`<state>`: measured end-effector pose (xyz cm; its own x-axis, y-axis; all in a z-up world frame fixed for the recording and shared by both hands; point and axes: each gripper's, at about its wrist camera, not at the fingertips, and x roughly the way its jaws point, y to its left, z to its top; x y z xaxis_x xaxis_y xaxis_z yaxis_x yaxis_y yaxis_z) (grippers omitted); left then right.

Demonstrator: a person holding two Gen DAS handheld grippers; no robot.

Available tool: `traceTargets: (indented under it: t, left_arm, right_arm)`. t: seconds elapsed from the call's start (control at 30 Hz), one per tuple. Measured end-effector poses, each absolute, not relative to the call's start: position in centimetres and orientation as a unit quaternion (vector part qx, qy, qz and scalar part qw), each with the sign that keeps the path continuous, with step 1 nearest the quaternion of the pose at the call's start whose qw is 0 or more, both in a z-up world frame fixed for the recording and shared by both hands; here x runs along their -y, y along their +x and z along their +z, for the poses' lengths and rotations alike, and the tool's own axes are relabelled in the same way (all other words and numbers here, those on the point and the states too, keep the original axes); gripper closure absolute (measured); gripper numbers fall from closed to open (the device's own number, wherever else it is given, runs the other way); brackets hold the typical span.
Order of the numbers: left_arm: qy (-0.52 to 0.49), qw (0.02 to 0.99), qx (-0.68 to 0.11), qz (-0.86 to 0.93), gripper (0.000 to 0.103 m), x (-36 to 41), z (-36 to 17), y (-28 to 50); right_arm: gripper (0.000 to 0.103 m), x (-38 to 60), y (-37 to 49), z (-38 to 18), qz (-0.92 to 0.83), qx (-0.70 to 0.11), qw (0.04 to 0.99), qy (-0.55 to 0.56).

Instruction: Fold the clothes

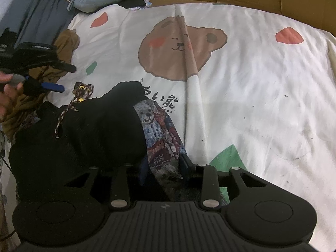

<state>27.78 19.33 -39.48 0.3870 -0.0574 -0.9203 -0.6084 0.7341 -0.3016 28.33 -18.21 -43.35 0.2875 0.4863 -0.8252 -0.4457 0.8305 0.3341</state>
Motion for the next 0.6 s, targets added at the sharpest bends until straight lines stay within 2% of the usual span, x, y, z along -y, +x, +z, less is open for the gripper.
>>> traceTargets:
  t: [0.4, 0.47, 0.57, 0.6]
  left_arm:
    - [-0.394, 0.727, -0.518, 0.219, 0.039, -19.0, -42.7, 29.6]
    - [-0.392, 0.728, -0.515, 0.226, 0.044, -19.0, -42.7, 29.8]
    - [-0.388, 0.726, -0.515, 0.238, 0.059, -19.3, -42.6, 29.7]
    - [-0.390, 0.724, -0.515, 0.242, 0.069, -19.4, -42.7, 29.6]
  right_arm:
    - [0.063, 18.4, 28.1, -43.5, 0.294, -0.520, 0.801, 0.023]
    - [0.063, 18.4, 28.1, -43.5, 0.294, -0.520, 0.801, 0.025]
    - [0.063, 18.5, 28.1, -43.6, 0.295, -0.520, 0.801, 0.027]
    - [0.063, 18.5, 28.1, -43.6, 0.295, -0.520, 0.801, 0.027]
